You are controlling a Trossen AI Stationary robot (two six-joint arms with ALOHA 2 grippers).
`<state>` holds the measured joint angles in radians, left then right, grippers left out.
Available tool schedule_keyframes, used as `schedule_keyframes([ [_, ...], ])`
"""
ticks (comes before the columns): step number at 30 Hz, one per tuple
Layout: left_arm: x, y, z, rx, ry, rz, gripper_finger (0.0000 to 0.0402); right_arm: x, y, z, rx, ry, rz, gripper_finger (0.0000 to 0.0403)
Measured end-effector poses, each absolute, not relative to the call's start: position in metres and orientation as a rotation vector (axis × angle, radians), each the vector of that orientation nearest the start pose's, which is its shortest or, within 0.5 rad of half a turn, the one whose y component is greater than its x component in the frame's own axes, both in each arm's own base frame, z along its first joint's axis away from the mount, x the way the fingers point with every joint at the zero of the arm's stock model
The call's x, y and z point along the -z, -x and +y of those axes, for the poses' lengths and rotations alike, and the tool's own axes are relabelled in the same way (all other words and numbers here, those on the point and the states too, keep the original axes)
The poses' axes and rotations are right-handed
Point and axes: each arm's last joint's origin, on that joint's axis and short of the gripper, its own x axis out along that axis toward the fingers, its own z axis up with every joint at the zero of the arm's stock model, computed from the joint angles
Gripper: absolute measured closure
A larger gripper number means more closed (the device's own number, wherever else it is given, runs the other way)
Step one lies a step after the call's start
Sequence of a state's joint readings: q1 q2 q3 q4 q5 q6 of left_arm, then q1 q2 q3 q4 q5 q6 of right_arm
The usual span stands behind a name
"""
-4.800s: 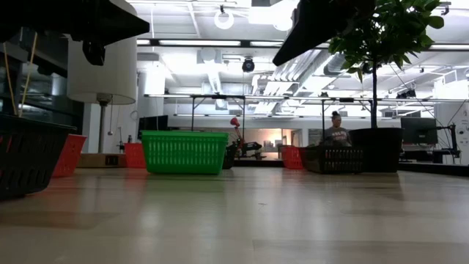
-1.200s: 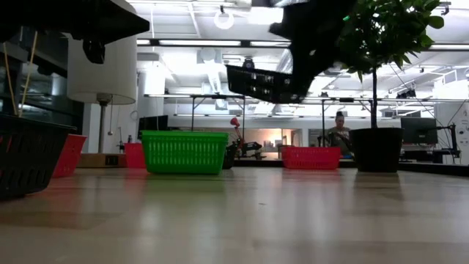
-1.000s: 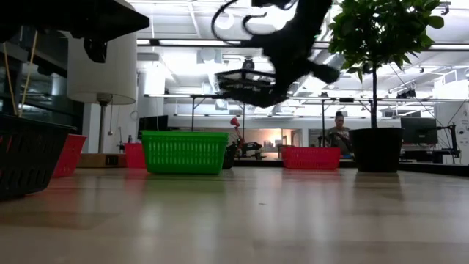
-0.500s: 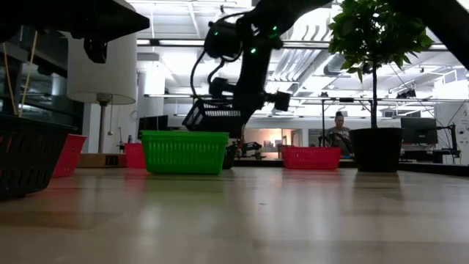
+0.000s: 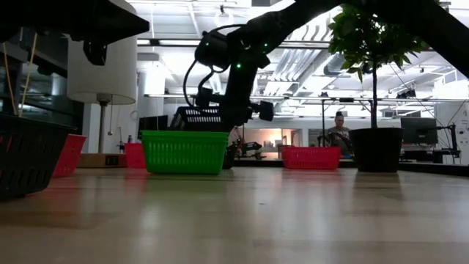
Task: Stack baskets by color
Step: Stack the right top black basket on top of the left top black basket, then stack the bottom black basket on top of the top black basket
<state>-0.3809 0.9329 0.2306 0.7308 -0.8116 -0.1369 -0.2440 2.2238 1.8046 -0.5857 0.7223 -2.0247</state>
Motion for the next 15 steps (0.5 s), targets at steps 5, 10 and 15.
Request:
schedule_keyframes([
  [5, -0.2055, -0.1714, -0.0460, -0.428, 0.159, -0.054, 0.0402, -0.1920, -0.4567, -0.1332, -0.466, 1.866, 1.569, 0.0402],
  [10, -0.2055, -0.1714, -0.0460, -0.428, 0.159, -0.054, 0.0402, -0.1917, -0.4565, -0.1319, -0.428, 1.821, 1.563, 0.0386],
  [15, -0.2055, -0.1714, -0.0460, -0.428, 0.159, -0.054, 0.0402, -0.1920, -0.4584, -0.1258, -0.426, 1.803, 1.521, 0.0340],
])
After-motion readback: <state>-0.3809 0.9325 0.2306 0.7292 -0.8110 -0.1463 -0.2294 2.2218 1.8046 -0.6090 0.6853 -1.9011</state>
